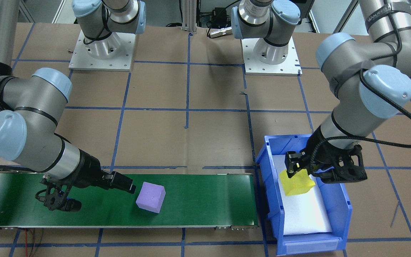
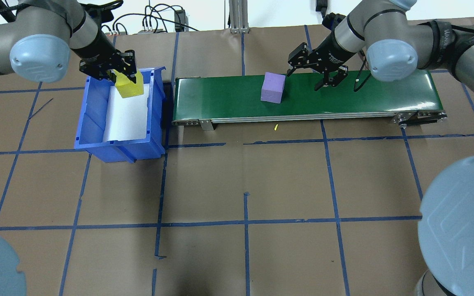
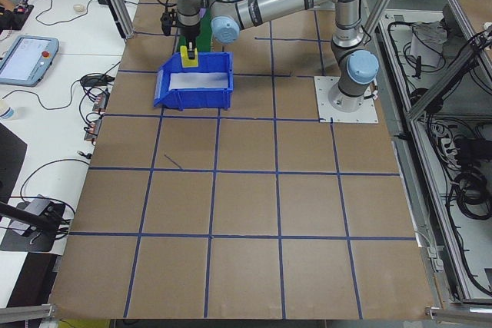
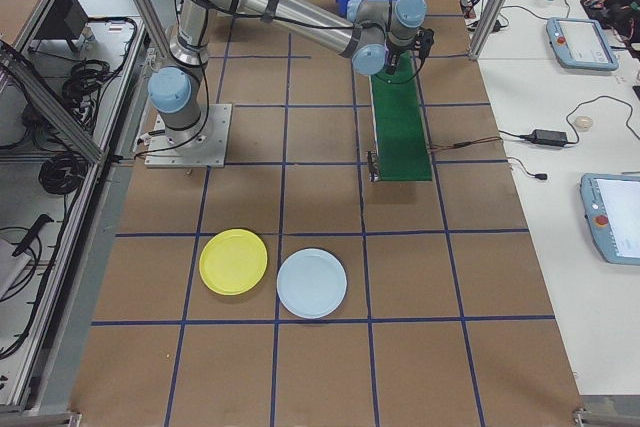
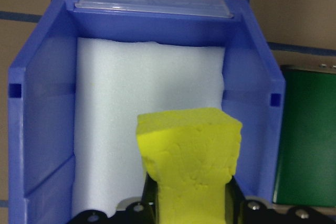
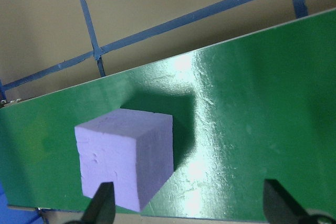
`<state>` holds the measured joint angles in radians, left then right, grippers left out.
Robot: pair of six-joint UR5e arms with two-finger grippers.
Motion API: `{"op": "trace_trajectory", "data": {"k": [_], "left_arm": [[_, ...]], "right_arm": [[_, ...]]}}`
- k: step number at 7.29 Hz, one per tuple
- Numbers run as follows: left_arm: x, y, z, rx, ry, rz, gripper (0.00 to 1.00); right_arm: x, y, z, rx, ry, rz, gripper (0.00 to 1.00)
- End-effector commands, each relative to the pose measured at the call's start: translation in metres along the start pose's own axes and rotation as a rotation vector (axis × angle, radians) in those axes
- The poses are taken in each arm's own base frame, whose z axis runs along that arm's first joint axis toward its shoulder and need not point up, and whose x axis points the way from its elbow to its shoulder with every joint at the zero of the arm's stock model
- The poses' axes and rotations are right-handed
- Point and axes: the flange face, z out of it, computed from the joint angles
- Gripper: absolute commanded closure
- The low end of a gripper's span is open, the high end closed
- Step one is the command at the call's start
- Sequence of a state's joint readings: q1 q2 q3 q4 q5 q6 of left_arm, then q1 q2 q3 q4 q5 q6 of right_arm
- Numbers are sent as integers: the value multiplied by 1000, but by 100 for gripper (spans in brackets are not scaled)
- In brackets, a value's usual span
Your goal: Move block left to right into plate
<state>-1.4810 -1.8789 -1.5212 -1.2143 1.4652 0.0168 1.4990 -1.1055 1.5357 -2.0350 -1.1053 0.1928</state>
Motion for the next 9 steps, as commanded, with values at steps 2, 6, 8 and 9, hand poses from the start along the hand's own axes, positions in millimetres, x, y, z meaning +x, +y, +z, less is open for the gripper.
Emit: {"op": "trace_trajectory", "data": {"k": [2,6,8,9], "left_arm": [[96,33,12,-39,12,87,76],[112,5,100,-10,20,110,68],[111,7,112,0,19,110,19],[112,1,102,23,16,126,4]], "right_arm": [[3,-8,8,4,1,8,0],[12,-15,22,9,27,7,0],[12,-16,22,13,28,5,0],[15,-19,29,21,29,0,0]]}}
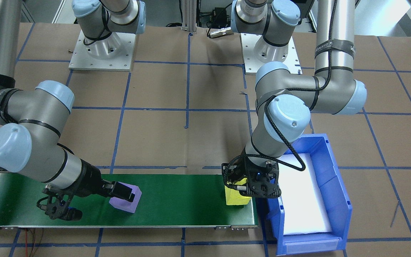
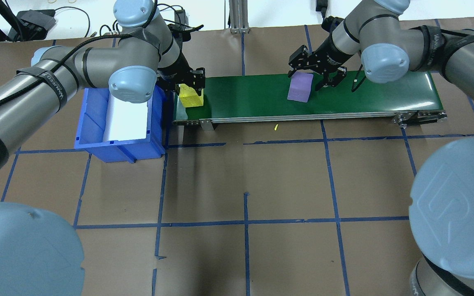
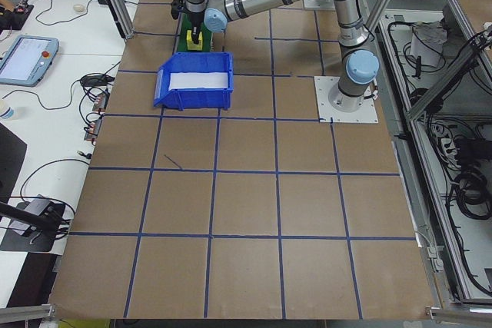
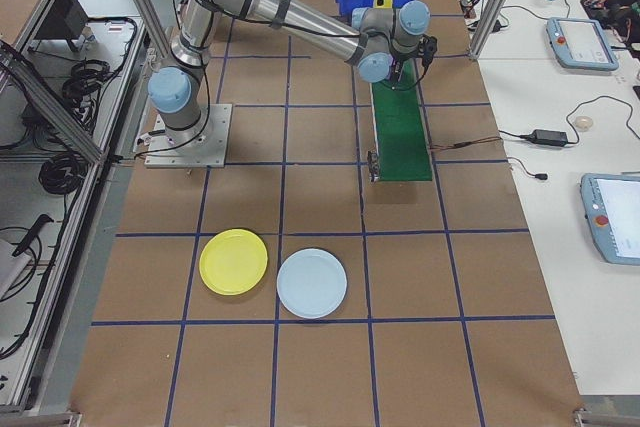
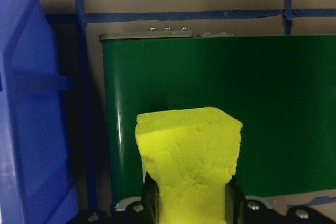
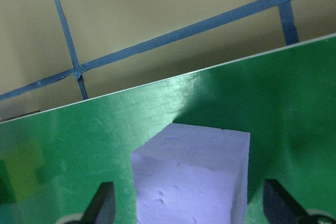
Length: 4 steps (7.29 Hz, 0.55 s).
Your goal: Move block left to right into plate
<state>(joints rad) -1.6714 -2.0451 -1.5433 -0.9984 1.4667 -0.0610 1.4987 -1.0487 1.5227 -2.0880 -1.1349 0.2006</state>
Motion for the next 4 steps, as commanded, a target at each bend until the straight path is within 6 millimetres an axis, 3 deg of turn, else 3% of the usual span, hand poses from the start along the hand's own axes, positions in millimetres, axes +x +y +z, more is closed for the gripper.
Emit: {"op": "trace_trajectory", "data": {"k": [1,2,3,4], "left_arm": [[1,-7,-26,55,-21,5,0],[1,-4,-51,84,-42,5,0],[-9,10,-89,78,-163,2,0],[-23,30,-125,25,-176,-17,0]], "right_arm": [[16,-10,24,37,61,-25,1],[24,-13,21,64,151,-112,25],[29,-18,5,86,268,-232,65],[25,-13,-25,116,352,-339,69]]}}
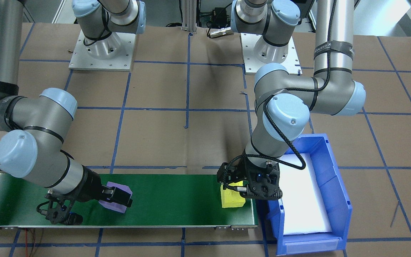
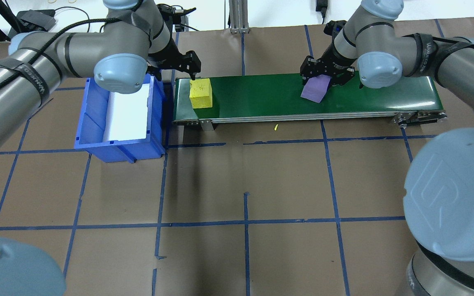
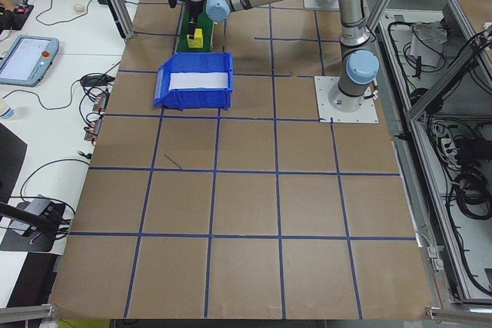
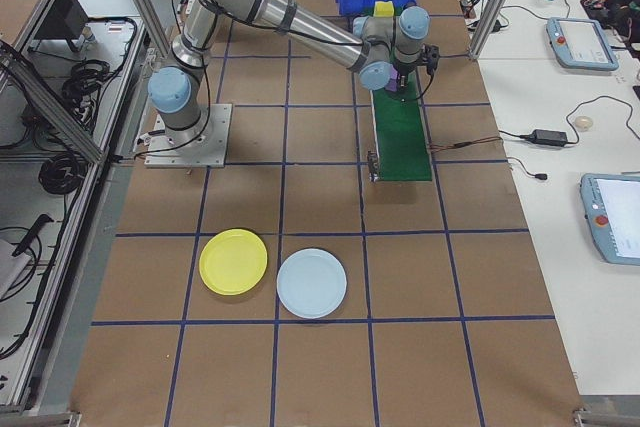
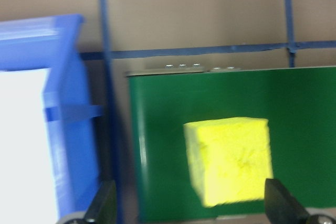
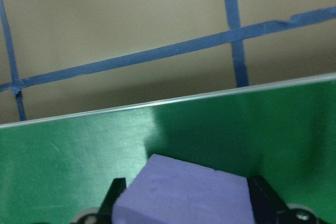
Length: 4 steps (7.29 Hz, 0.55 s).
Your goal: Move block left to right into plate
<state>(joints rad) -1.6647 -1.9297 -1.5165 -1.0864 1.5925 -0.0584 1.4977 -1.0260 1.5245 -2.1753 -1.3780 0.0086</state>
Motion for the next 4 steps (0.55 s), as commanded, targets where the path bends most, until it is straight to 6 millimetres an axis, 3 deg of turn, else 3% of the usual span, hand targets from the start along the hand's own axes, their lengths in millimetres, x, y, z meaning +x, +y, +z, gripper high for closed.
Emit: {"op": "trace_trajectory", "data": {"k": [1,2,3,4], "left_arm": [[-55,28,-64,-78,-60,-66,0],[-72,43,-80,-109,-61,-94,0],[-71,69,-115,-138,-53,-95,0],[-68,97,-137,-193,-54,-89,0]], "right_arm": [[11,6,-53,40,189,-264,69],[45,16,-91,2,294,-407,69],[112,33,-122,-42,326,-459,69],[189,61,-146,-90,332,-516,69]]}}
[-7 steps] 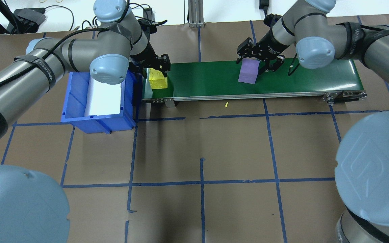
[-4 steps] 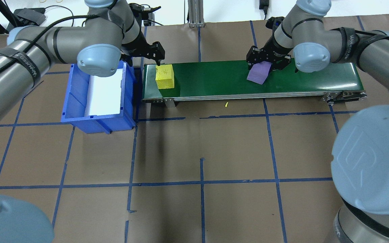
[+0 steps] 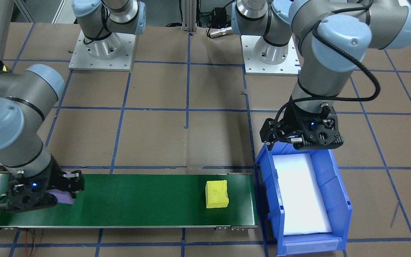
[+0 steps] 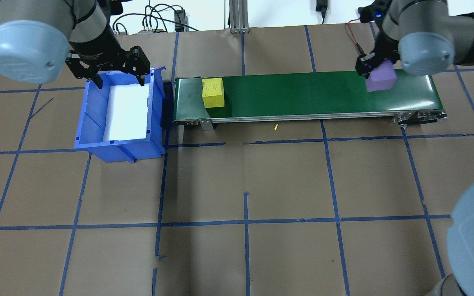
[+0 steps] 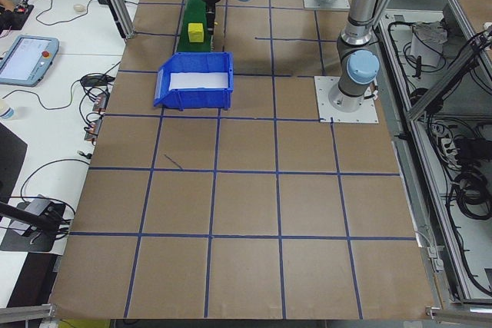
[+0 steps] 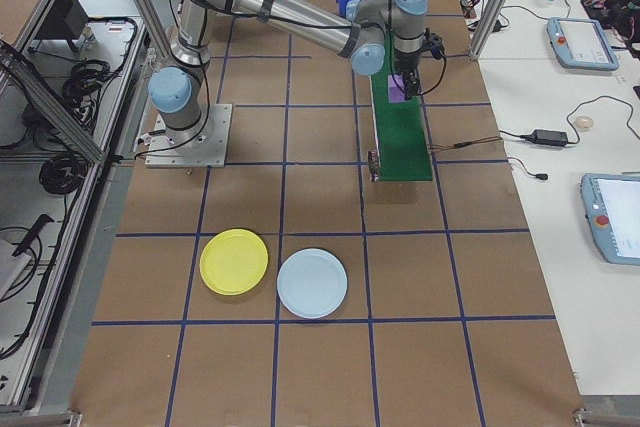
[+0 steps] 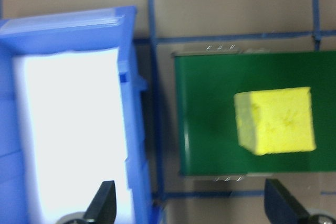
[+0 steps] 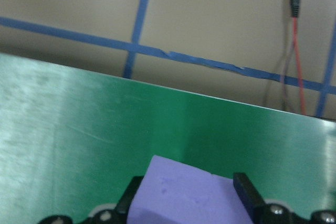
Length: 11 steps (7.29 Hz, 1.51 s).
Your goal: Move block left to right into plate
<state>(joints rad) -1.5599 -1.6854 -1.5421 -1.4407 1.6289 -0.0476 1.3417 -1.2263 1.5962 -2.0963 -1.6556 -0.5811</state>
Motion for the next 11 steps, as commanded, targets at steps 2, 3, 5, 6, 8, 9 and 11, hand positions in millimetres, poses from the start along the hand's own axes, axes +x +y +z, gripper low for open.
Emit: {"op": "trace_trajectory", "data": {"k": [2,3,5,6,8,9,11], "left_arm": [[-9,49,-43,-31,29,-3,0],[-10,53,-43,-37,24,6,0],[-10,57,-49,-22,29,4,0],[-11,56,-48,-22,32,-2,0],[-11,56,-47,-29,30,-9,0],[-10,57,-48,-28,30,-8,0],[-11,57,-46,-34,27,-9,0]], "right_arm": [[178,181,24,-121,-30,-173,69],[217,233,36,-138,-41,-185,70],[290,332,62,-154,-33,-193,69],[312,371,93,-157,-74,-163,65],[326,386,123,-110,-75,-133,4],[327,386,123,-110,-75,-128,0],[327,386,114,-110,-58,-106,0]]}}
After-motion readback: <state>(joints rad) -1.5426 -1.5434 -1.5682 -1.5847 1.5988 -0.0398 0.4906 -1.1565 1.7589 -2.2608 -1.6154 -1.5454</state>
